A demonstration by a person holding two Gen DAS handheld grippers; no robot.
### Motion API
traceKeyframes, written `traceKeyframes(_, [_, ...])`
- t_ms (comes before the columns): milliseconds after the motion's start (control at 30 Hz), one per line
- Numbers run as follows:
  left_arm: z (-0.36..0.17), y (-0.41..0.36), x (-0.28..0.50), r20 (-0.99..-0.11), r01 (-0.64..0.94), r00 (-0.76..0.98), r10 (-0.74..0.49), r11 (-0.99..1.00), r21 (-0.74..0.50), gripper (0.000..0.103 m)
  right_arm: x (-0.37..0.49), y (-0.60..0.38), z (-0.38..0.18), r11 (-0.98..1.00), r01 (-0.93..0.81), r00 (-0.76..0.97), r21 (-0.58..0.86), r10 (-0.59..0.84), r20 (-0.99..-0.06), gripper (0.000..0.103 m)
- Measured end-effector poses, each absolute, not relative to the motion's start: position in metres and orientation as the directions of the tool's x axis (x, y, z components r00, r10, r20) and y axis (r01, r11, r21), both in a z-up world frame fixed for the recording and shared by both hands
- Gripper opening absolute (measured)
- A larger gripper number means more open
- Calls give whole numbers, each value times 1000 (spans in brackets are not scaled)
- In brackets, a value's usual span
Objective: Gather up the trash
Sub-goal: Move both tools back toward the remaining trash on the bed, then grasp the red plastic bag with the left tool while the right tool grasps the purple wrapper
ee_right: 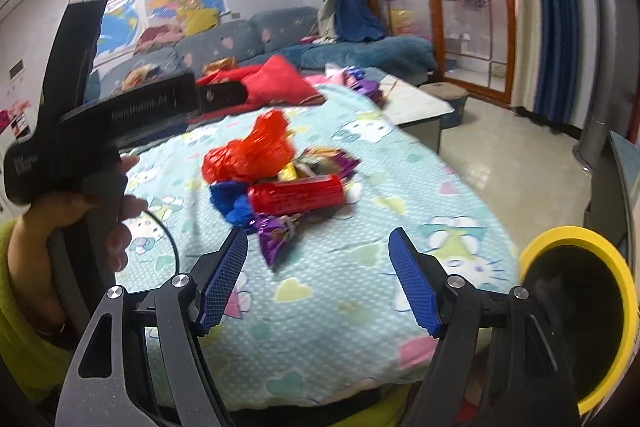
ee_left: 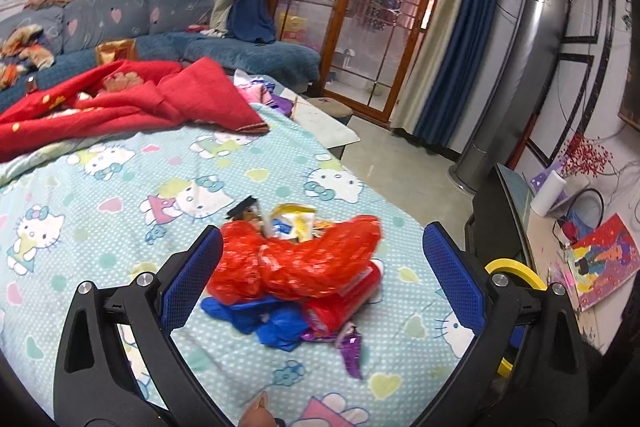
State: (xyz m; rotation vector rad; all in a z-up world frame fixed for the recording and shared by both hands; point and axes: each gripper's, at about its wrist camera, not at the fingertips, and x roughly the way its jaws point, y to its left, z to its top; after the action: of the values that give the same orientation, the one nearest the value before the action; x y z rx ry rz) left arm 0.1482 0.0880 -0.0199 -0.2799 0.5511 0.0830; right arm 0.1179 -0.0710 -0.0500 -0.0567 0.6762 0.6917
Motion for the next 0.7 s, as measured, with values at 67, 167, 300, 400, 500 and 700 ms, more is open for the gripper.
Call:
traceKeyframes(67, [-22, 93, 150, -538, -150, 843, -7, 957, -248, 92, 121, -61, -57, 768, -617, 547, 173, 575, -608, 71])
traceKeyframes(167, [-25, 98, 154, -558, -128, 829, -41, 957, -260, 90, 130, -45, -72, 754, -626, 502, 201, 586, -635, 70])
traceKeyframes(300, [-29, 95, 160, -577, -94, 814, -71, 963, -251, 80, 138, -30, -87, 743, -631, 463, 222, 591, -661, 66])
traceKeyframes(400, [-34, 91, 168, -595, -73, 799, -88, 968, -240, 78, 143, -21, -95, 739, -633, 443, 233, 592, -673, 58])
traceKeyframes(500, [-40, 85, 174, -614, -58, 784, -94, 973, -223, 78, 149, -16, -104, 740, -622, 422, 255, 591, -687, 50])
traceKeyframes(700, [-49, 81, 186, -640, -70, 765, -72, 978, -194, 68, 159, -12, -114, 741, -608, 396, 283, 593, -702, 33])
